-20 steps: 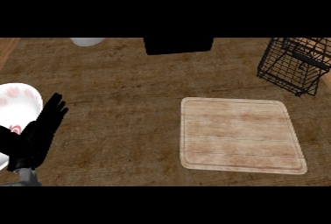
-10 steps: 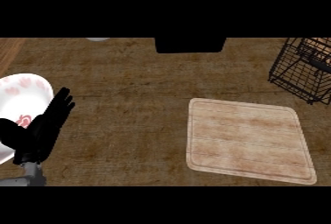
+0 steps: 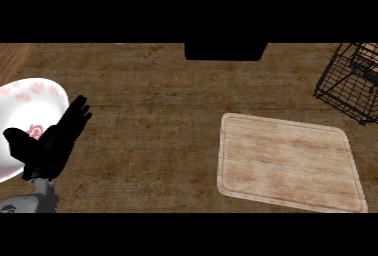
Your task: Pick the eggplant from the cutting board and place it in the tiered basket
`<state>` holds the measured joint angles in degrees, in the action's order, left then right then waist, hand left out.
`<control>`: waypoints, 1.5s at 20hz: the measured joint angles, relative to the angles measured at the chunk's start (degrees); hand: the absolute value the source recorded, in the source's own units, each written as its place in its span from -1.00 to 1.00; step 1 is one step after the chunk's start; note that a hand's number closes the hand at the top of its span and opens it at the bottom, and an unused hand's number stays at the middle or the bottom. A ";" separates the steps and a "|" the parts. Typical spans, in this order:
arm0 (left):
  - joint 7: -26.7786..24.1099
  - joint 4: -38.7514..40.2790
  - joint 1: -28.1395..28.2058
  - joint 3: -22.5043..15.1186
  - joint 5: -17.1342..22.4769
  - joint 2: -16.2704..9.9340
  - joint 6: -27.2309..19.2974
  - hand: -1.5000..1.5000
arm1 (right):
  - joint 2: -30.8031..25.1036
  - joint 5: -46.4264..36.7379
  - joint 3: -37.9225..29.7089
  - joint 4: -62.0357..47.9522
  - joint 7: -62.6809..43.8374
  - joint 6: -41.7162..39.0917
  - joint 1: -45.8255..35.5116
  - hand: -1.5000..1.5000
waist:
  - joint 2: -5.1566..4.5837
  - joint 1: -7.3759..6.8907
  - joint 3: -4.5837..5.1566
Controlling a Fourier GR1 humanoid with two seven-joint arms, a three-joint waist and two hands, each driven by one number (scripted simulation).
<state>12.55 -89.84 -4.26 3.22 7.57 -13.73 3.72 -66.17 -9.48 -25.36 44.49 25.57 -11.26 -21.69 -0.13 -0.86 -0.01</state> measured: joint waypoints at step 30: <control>0.12 0.44 -0.87 0.67 -2.16 2.38 1.05 0.00 | 16.22 -17.60 14.07 -16.80 -14.08 11.66 -30.38 1.00 | -0.24 -0.61 0.09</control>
<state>12.68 -89.40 -5.12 3.89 5.41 -11.35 4.76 -49.96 -27.08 -11.29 27.68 11.49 0.40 -52.07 -0.37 -1.47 0.08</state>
